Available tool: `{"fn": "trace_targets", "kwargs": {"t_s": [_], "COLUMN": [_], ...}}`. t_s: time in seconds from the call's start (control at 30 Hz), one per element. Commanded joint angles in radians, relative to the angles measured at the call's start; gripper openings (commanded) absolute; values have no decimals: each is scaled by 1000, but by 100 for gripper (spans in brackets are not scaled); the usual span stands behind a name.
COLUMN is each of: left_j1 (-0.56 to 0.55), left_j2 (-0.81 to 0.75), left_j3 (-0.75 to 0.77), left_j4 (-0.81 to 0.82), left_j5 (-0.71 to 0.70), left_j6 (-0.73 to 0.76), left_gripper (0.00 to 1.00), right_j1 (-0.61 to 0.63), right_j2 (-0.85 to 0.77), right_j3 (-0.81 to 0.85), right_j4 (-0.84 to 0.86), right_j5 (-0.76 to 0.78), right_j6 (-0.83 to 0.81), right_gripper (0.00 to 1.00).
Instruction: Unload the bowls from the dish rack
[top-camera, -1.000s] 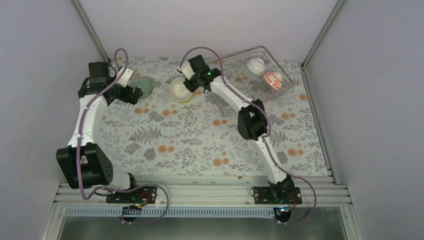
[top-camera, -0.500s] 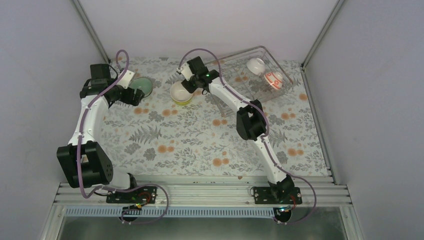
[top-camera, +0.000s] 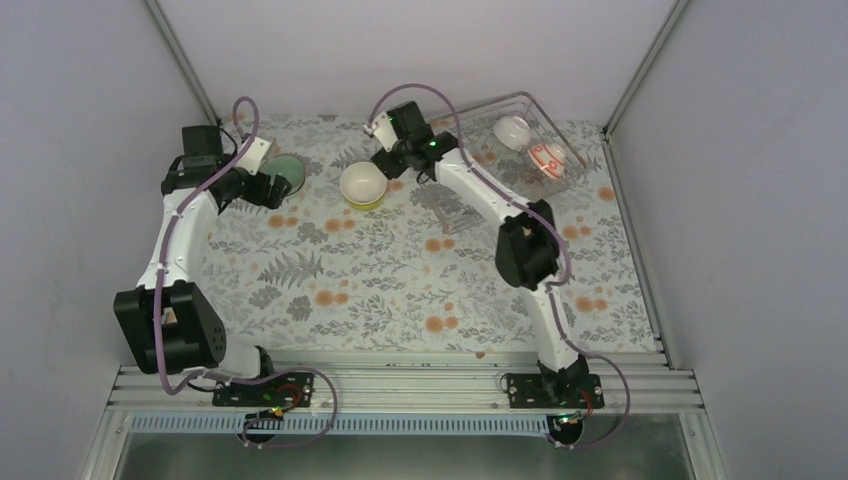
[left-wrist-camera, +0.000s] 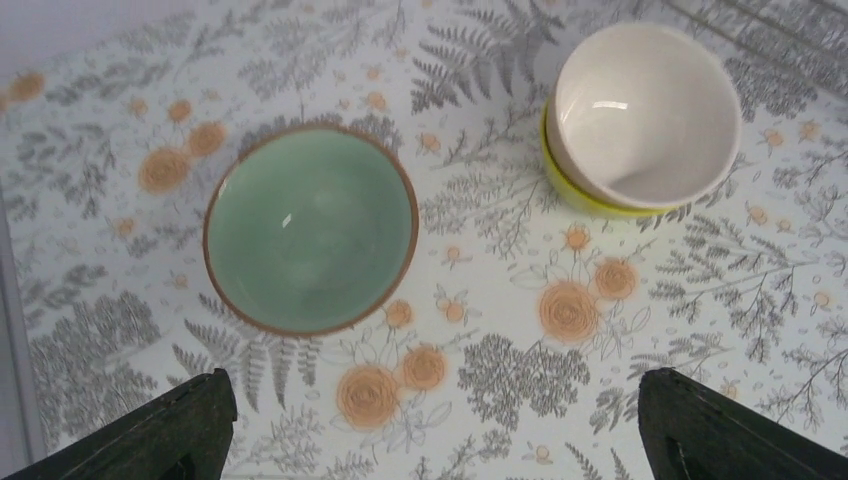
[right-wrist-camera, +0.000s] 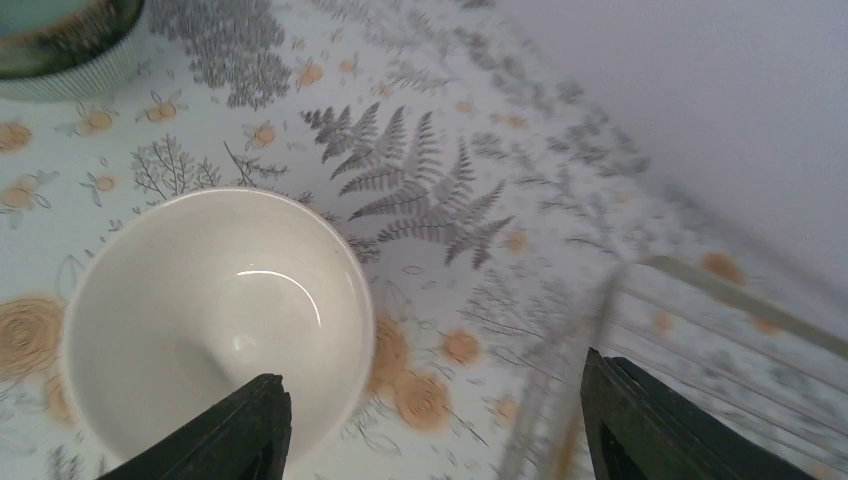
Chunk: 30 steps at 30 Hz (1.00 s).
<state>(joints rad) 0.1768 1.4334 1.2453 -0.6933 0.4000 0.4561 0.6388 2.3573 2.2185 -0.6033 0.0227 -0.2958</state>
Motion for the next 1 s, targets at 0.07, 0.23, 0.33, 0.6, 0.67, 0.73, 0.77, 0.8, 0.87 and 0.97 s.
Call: {"fn": "trace_targets", "kwargs": {"t_s": [0.07, 0.23, 0.33, 0.6, 0.67, 0.73, 0.77, 0.8, 0.87, 0.97], "left_j1": [-115, -210, -255, -316, -319, -321, -322, -322, -324, -325], "left_j2": [59, 185, 249, 360, 353, 345, 343, 342, 342, 336], "left_j3": [145, 249, 309, 398, 394, 387, 385, 383, 381, 371], "left_j4": [13, 14, 5, -26, -22, -17, -16, -17, -20, -17], "left_j5": [-44, -47, -47, -44, -43, -39, -39, -40, -48, -58], "left_j6": [-22, -61, -66, -37, -39, -43, -45, -46, -49, -51], "left_gripper": [100, 100, 100, 100, 100, 100, 100, 100, 100, 100], "right_j1": [-102, -275, -363, -500, -501, -501, -501, -501, -501, -501], "right_j2": [-278, -307, -329, -461, -532, -579, -582, -580, -573, -563], "right_j3": [-109, -60, -73, -356, -500, -583, -602, -616, -637, -658], "right_j4": [48, -104, -178, -222, -151, -121, -126, -133, -139, -122], "right_j5": [71, 85, 144, 290, 357, 407, 431, 461, 544, 607], "right_j6": [-41, -45, -67, -128, -177, -213, -218, -222, -230, -240], "right_gripper": [73, 76, 78, 79, 80, 81, 82, 82, 83, 85]}}
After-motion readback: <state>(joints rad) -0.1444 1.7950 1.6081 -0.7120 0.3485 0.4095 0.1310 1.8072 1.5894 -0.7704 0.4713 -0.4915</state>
